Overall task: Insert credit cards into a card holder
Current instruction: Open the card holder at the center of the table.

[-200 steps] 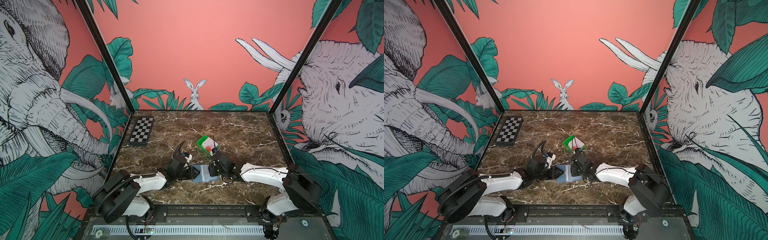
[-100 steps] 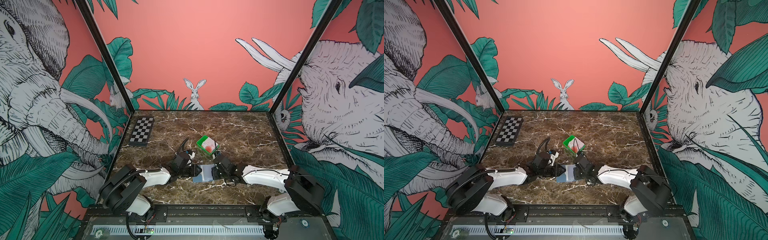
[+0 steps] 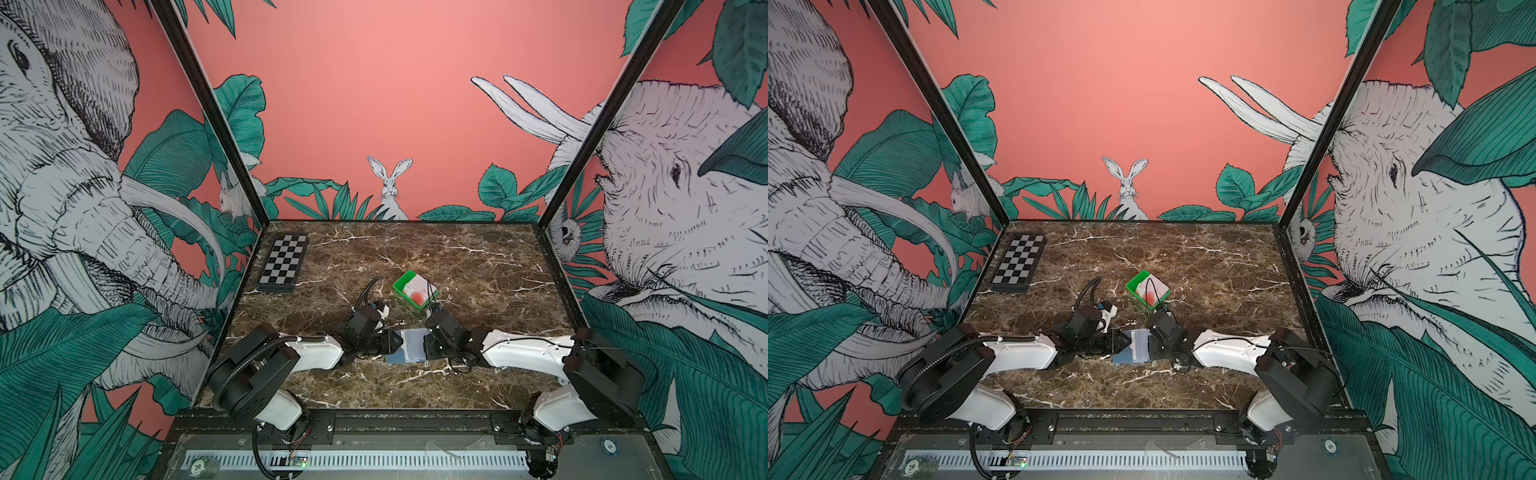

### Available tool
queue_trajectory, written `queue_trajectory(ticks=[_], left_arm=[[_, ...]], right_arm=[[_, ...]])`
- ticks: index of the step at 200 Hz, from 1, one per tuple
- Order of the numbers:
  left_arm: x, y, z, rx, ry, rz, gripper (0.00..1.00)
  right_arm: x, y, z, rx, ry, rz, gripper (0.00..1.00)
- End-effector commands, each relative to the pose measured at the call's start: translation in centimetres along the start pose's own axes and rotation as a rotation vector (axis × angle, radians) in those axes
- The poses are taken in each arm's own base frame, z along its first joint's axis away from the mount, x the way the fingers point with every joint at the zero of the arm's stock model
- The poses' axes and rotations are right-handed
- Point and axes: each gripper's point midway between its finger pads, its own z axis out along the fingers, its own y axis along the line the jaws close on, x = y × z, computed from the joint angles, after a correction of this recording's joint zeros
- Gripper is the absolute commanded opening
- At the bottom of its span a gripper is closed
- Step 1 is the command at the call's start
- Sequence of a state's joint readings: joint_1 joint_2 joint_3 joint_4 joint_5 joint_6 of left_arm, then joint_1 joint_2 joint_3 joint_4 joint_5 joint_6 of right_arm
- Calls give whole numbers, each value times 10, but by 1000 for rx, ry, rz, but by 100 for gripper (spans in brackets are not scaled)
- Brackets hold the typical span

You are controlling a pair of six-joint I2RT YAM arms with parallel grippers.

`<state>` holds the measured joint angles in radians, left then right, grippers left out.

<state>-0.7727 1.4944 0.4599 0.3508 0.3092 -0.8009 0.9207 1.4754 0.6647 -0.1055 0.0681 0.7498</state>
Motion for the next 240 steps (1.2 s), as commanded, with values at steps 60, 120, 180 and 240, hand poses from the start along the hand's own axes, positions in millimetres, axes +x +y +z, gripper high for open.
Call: queue_trajectory(ticks=[60,120,180,240], left_arm=[[7,13,-1,-38,2,-49,33],[-13,-5,-14,17,-46,-50,34],[-20,4,-16,-28,-46,-28,36],[-8,19,-9,-55,-13,-50,36]], right_arm=[[-18,65,-16,-258,-44,-55,14],[5,88,1,-313,8,-68,11],[19,54,18,-147,47,-26,8],[-2,65,7,-172,-10,-39,6]])
